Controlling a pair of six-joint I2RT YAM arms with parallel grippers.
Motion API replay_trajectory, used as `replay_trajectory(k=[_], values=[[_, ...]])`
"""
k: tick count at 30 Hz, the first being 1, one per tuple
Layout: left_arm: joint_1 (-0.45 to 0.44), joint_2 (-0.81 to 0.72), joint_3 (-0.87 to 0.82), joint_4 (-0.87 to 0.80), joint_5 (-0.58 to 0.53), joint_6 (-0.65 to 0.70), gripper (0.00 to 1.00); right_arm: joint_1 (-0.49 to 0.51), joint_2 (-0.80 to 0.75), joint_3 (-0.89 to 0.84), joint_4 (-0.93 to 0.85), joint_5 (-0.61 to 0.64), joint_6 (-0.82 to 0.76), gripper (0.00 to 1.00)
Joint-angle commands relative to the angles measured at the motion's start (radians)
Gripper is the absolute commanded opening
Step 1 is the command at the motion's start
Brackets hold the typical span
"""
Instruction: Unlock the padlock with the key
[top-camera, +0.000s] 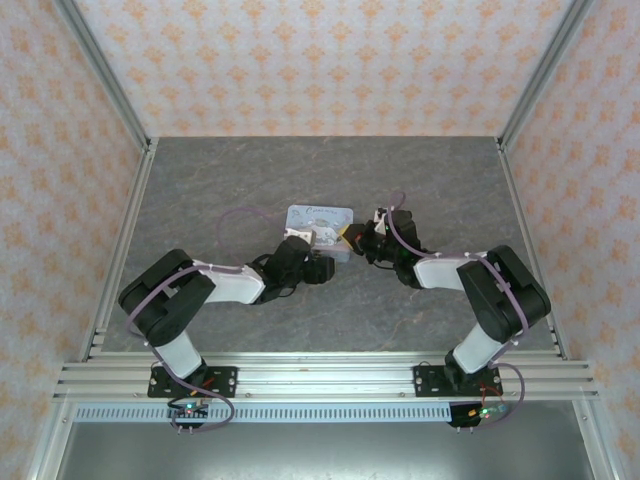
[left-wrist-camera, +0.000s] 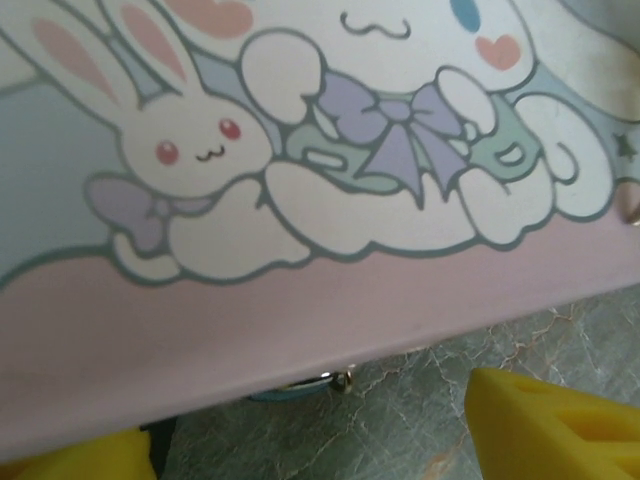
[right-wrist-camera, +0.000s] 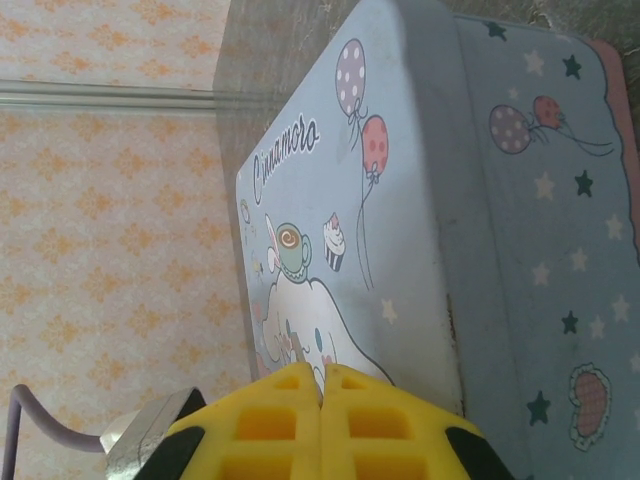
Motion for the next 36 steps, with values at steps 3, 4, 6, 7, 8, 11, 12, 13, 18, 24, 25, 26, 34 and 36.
replay_trajectory(k=[3,4,6,7,8,11,12,13,18,24,25,26,34,36], values=[[-0.007,0.023,0.008,0.108,0.032,0.007,0.76,-0.01,0.003,0.02,0.008,-0.013,-0.005,0.0],[-0.006,0.02,0.006,0.118,0.039,0.005,0.76,-0.011,0.001,0.02,0.007,-0.013,-0.005,0.0],[-0.006,0.015,0.002,0.146,0.051,-0.039,0.75,-0.01,-0.001,0.02,0.001,-0.011,-0.009,0.0],[-0.007,0.012,-0.001,0.156,0.056,-0.047,0.75,-0.01,-0.001,0.018,-0.001,-0.009,-0.009,0.0],[-0.006,0.012,-0.001,0.169,0.06,-0.058,0.75,-0.011,-0.001,0.018,-0.004,-0.007,-0.011,0.0],[-0.006,0.012,-0.005,0.2,0.068,-0.09,0.75,-0.011,0.0,0.015,-0.005,-0.004,-0.011,0.0],[-0.006,0.012,-0.006,0.209,0.074,-0.101,0.75,-0.012,0.0,0.015,-0.007,-0.004,-0.011,0.0],[-0.006,0.01,-0.009,0.218,0.077,-0.11,0.75,-0.011,-0.001,0.013,-0.008,-0.003,-0.012,0.0],[-0.006,0.016,0.002,0.204,0.066,-0.124,0.75,-0.012,0.0,0.012,-0.009,-0.003,-0.012,0.0],[-0.006,0.055,0.012,0.168,0.029,-0.086,0.75,-0.012,-0.001,0.012,-0.009,-0.003,-0.011,0.0],[-0.006,0.06,0.014,0.161,0.019,-0.077,0.75,-0.011,-0.002,0.012,-0.01,-0.003,-0.01,0.0],[-0.006,0.065,0.013,0.154,0.004,-0.069,0.75,-0.011,-0.003,0.012,-0.009,-0.004,-0.01,0.0],[-0.006,0.091,0.031,0.139,-0.007,-0.033,0.75,-0.011,-0.009,0.012,-0.017,-0.001,-0.012,0.0],[-0.006,0.092,0.038,0.157,0.03,-0.035,0.75,-0.011,-0.009,0.012,-0.022,0.0,-0.012,0.0]])
